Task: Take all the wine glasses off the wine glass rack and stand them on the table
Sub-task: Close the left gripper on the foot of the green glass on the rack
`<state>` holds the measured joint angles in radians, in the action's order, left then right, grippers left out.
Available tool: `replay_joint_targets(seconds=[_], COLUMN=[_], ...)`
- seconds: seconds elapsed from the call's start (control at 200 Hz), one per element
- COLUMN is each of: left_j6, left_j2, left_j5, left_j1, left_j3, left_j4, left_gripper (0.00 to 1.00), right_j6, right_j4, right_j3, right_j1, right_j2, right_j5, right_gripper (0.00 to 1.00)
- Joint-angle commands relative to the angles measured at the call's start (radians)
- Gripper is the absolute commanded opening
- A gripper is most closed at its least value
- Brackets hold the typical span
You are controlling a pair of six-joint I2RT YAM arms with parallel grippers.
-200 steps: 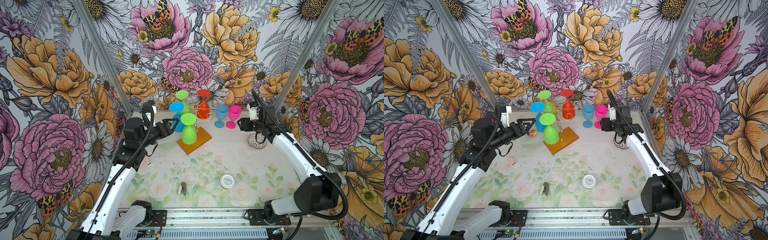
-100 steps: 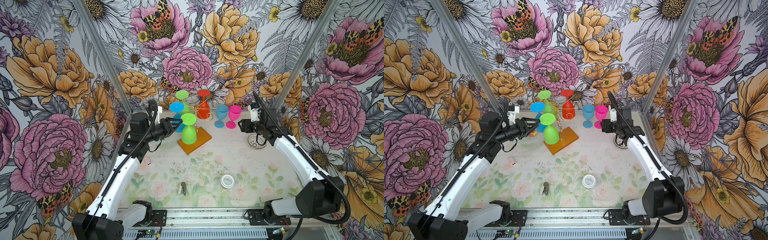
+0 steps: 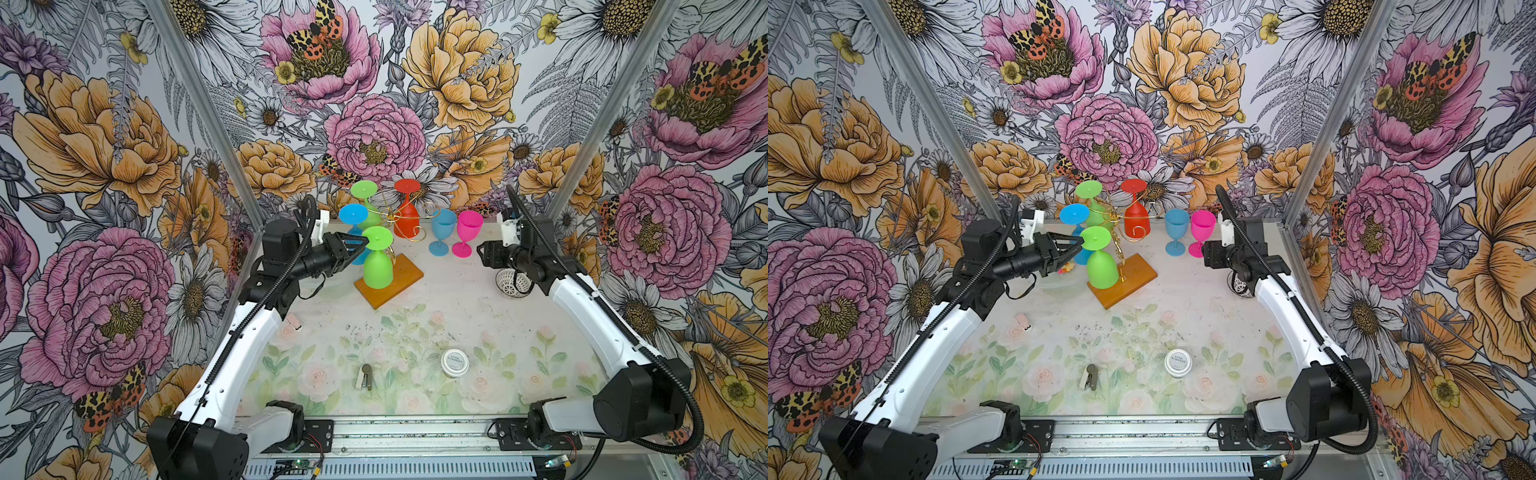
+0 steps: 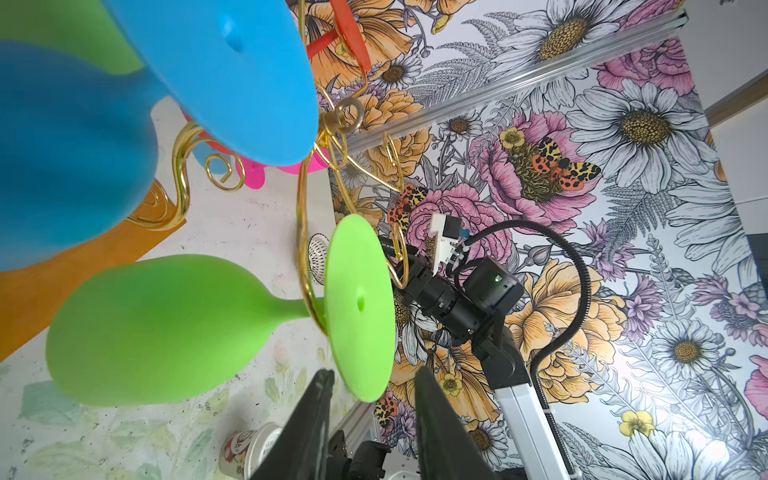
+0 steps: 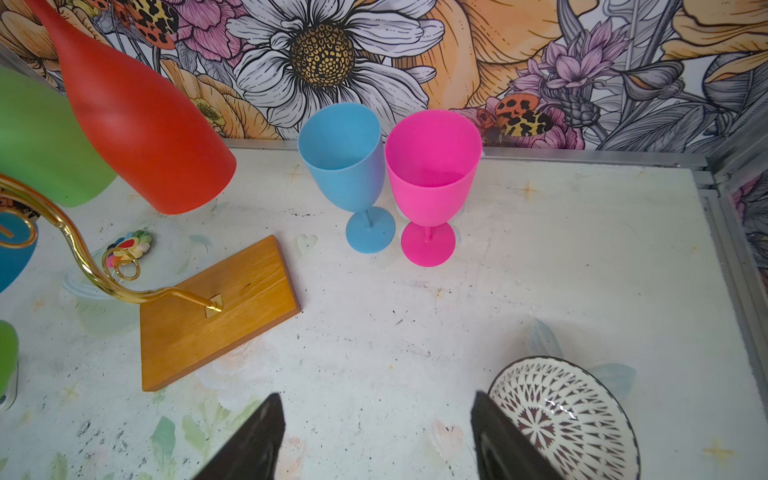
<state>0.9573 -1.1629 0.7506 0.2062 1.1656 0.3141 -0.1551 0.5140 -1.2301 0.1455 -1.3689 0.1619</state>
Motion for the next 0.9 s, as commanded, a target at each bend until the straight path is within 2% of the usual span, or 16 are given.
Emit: replay_joint_targets(seconds=[0.0, 0.896], left_j6=[0.016, 0.050], left_j2=[-0.013, -0.042], left_j5=[0.038, 0.040], left_j1=[0.010, 0.027], left_j3=[0.031, 0.024], left_j4=[-0.003, -0.004], left_gripper=[0.33, 0.11], right_j6=[0.014, 0.021], right_j4=[-0.027, -0.027], right_j3=[0.008, 0.034], right_j1=[0.008, 0.008], right_j2=[0.039, 0.063], right_j5=[-0.016, -0.043], right_gripper=[0.71, 0.71])
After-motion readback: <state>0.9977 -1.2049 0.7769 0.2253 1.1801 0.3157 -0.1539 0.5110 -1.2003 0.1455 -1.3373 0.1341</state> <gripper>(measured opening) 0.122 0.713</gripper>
